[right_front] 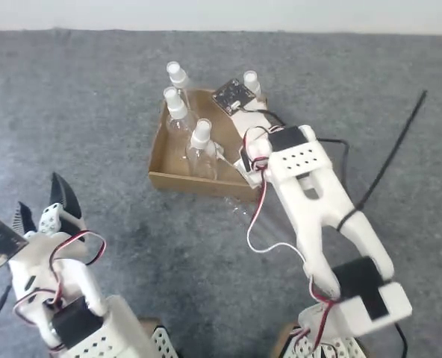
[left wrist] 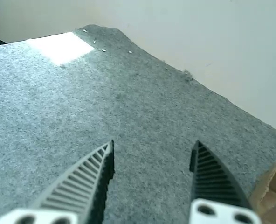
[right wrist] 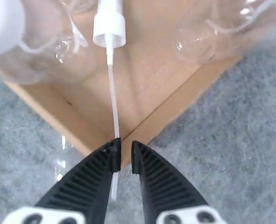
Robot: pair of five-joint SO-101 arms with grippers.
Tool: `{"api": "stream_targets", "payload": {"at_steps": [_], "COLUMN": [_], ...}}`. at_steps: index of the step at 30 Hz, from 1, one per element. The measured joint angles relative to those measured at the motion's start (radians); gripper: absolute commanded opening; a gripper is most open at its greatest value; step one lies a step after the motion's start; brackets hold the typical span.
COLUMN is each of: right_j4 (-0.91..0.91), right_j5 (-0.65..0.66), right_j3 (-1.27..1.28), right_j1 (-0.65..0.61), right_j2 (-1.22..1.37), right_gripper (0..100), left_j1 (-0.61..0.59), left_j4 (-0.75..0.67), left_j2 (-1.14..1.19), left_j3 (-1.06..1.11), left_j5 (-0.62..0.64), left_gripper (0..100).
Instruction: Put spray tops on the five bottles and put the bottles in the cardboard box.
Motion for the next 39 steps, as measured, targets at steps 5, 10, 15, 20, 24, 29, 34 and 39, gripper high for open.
{"api": "stream_targets", "payload": {"at_steps": [5, 10, 15, 20, 24, 29, 34, 39], "right_j4": [0.086, 0.17, 0.258, 0.345, 0.356, 0.319, 0.25, 0.187], "right_j5": [0.002, 0.002, 0.002, 0.002, 0.002, 0.002, 0.0, -0.003], "right_j3": [0.0, 0.0, 0.0, 0.017, 0.12, 0.287, 0.448, 0.571], "right_j1": [-0.005, -0.003, -0.003, -0.003, 0.018, 0.109, 0.203, 0.287], "right_j2": [-0.129, -0.241, -0.33, -0.428, -0.539, -0.713, -0.87, -0.967], "right_gripper": [0.7, 0.6, 0.6, 0.6, 0.6, 0.6, 0.6, 0.6], "left_j1": [0.0, 0.0, 0.0, 0.0, 0.0, 0.0, 0.0, 0.0], "left_j4": [0.0, 0.0, 0.0, 0.0, 0.0, 0.0, 0.0, 0.0], "left_j2": [0.0, 0.0, 0.0, 0.0, 0.0, 0.0, 0.0, 0.0], "left_j3": [0.0, 0.0, 0.0, 0.0, 0.0, 0.0, 0.0, 0.0], "left_j5": [0.0, 0.0, 0.0, 0.0, 0.0, 0.0, 0.0, 0.0], "left_gripper": [25, 25, 25, 25, 25, 25, 25, 25]}}
